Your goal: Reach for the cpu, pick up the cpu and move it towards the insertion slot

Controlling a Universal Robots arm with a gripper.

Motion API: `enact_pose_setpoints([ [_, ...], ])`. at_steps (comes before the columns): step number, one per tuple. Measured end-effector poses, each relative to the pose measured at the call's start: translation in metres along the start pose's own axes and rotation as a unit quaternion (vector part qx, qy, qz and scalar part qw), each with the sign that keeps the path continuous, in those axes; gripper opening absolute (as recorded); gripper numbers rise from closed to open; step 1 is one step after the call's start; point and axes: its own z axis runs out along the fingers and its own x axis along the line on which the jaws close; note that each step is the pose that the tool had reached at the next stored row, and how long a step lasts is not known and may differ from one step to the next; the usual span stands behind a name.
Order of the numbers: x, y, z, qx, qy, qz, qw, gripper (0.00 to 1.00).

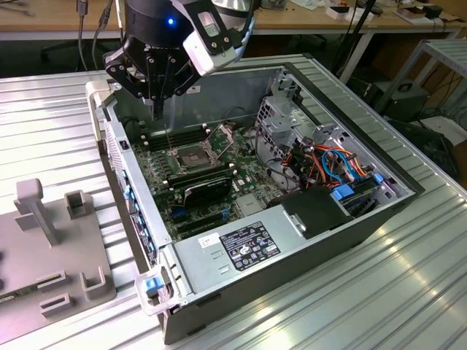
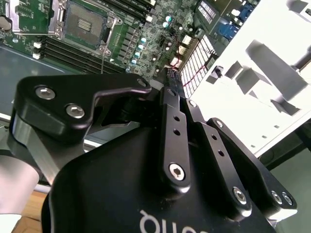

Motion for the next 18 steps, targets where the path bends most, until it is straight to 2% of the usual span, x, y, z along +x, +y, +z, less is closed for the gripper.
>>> enact_pose_setpoints([
  [18,0.0024,-0.0003,0.0022,0.0005,0.0064,0.0,0.99998,0.11],
])
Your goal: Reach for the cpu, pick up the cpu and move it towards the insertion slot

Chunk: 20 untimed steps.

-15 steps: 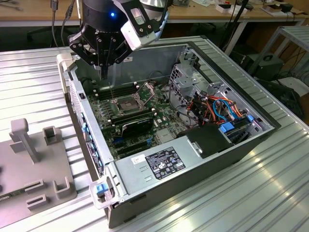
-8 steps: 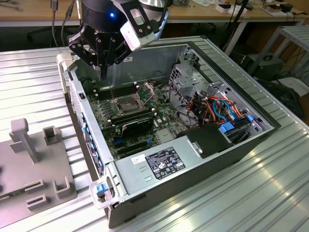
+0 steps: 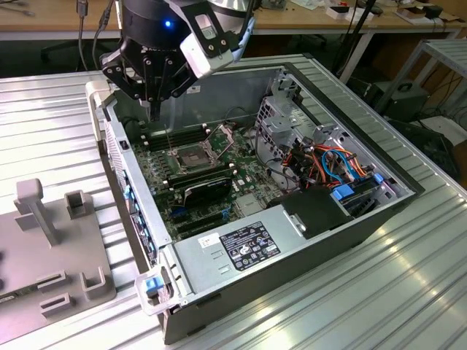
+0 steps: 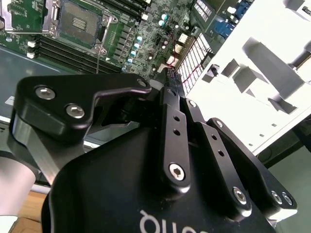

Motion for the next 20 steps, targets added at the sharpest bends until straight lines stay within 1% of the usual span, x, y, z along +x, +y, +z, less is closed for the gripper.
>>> enact_pose_setpoints([
  [5,0.0006,-0.0001,0.0005,0.0001,0.0015,0.0,1.0,0.11],
  [9,0.0013,-0.0002,0.0012,0.0003,0.0036,0.0,0.99999,0.11],
  [19,0.0024,-0.0003,0.0022,0.0005,0.0066,0.0,0.99998,0.11],
  [20,0.0027,-0.0003,0.0024,0.0005,0.0073,0.0,0.99997,0.11],
])
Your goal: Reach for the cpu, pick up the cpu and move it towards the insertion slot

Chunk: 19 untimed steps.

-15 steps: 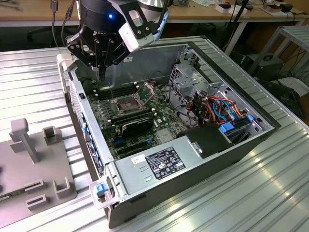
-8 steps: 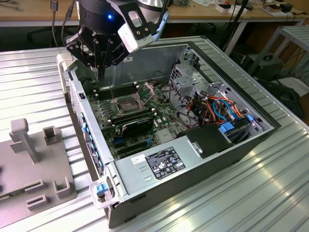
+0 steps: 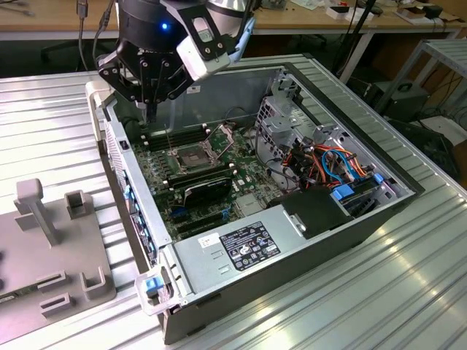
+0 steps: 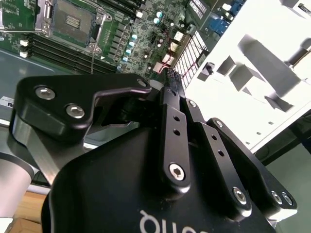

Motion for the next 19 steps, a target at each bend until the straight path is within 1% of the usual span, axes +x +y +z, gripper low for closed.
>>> enact_pose_setpoints([
  [6,0.0011,-0.0001,0.0009,0.0002,0.0025,0.0,1.0,0.11],
  [8,0.0016,-0.0002,0.0012,0.0002,0.0029,0.0,1.0,0.11],
  [10,0.0031,-0.0003,0.0017,0.0001,0.0029,0.0,1.0,0.11],
  [12,0.0071,-0.0006,0.002,0.0002,0.003,0.0,1.0,0.11],
  [13,0.0136,-0.0011,0.0025,0.0001,0.002,0.0,1.0,0.11],
  [14,0.0178,-0.0015,0.0028,0.0,0.0004,0.0,1.0,0.11],
  [15,0.022,-0.0018,0.0032,-0.0001,-0.0015,0.0,1.0,0.11],
  [16,0.0274,-0.0022,0.0036,-0.0003,-0.0042,0.0,0.99999,0.11],
  [18,0.0344,-0.0028,0.0043,-0.0006,-0.0081,0.0,0.99997,0.11],
  [19,0.04,-0.0032,0.0049,-0.0008,-0.0103,0.0,0.99995,0.11],
])
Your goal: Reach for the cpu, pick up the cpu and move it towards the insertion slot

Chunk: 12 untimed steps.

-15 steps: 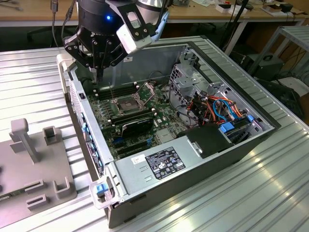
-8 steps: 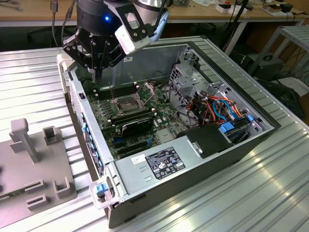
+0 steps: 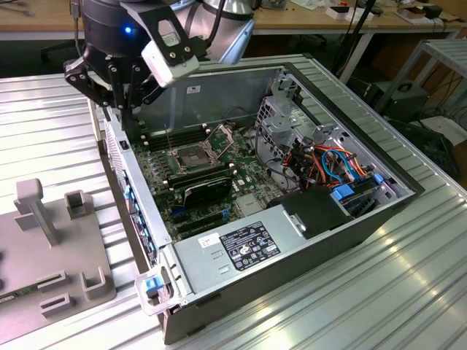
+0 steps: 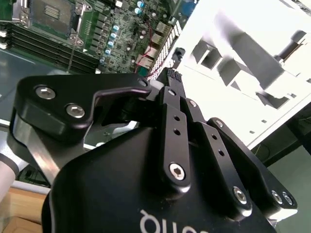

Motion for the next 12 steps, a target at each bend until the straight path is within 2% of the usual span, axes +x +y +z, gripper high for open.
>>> enact_pose_setpoints([
  [3,0.0095,-0.0008,0.0007,-0.0002,-0.0021,0.0,1.0,0.11],
  [7,0.0174,-0.002,0.0012,-0.0003,-0.0021,0.0,1.0,0.11],
  [12,0.0259,-0.0092,0.0026,-0.0002,-0.002,-0.001,1.0,0.11],
])
